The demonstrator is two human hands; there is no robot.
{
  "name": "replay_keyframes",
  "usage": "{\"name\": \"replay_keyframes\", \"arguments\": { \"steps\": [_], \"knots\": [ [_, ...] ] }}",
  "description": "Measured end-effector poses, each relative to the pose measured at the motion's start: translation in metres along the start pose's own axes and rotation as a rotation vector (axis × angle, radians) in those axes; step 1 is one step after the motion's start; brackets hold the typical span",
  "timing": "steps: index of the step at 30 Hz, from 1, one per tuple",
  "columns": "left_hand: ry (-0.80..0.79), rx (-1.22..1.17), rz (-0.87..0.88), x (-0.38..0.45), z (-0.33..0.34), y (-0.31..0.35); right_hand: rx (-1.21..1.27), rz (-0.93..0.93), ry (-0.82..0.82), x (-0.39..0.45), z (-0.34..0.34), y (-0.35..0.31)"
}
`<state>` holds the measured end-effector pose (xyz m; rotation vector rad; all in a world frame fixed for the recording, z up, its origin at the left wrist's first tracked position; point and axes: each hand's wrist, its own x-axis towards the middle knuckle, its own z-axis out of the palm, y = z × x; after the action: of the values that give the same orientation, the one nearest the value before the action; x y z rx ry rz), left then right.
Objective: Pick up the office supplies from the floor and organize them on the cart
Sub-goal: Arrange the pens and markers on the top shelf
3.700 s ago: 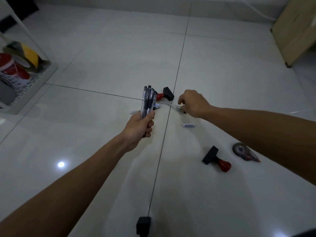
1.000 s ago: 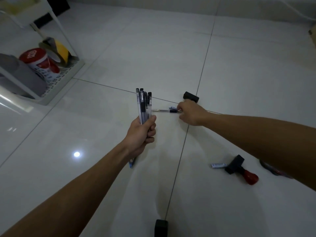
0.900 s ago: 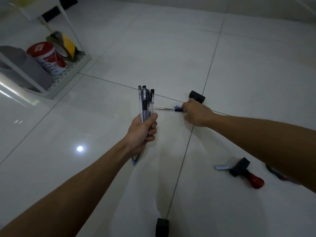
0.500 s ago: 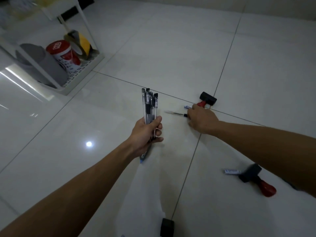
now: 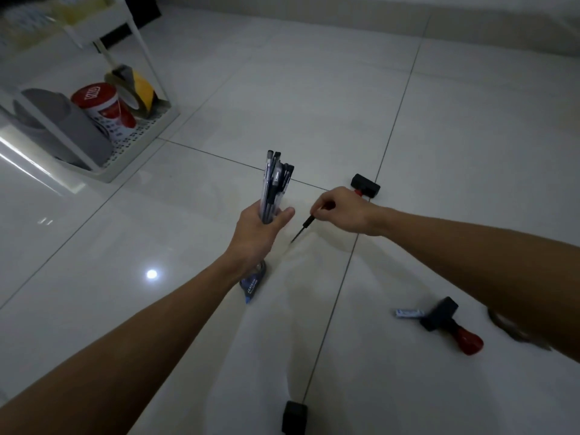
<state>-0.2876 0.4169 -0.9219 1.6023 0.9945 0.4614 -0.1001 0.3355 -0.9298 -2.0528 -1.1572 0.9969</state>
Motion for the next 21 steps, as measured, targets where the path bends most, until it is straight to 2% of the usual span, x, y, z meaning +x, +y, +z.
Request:
{"name": "replay_keyframes", "arguments": {
  "steps": [3, 8, 14, 18, 21],
  "knots": [
    [0.032, 0.136, 0.073, -0.002, -0.003, 0.002, 0.119, -0.035, -0.082, -0.008, -0.007, -0.013],
    [-0.124, 0.159, 0.078, -0.010, 0.000, 0.010, 0.418, -0.072, 0.001, -0.015, -0.012, -0.039],
    [-0.096, -0.001, 0.020, -0.014, 0.005, 0.036, 0.712, -0.099, 0.097, -0.021, -0.018, -0.067],
    [-0.097, -0.101, 0.019, -0.015, 0.007, 0.057, 0.648, -0.120, 0.167, -0.024, -0.023, -0.085],
    [-0.126, -0.128, 0.054, -0.015, 0.008, 0.080, 0.599, -0.097, 0.076, -0.028, -0.026, -0.105]
  ]
}}
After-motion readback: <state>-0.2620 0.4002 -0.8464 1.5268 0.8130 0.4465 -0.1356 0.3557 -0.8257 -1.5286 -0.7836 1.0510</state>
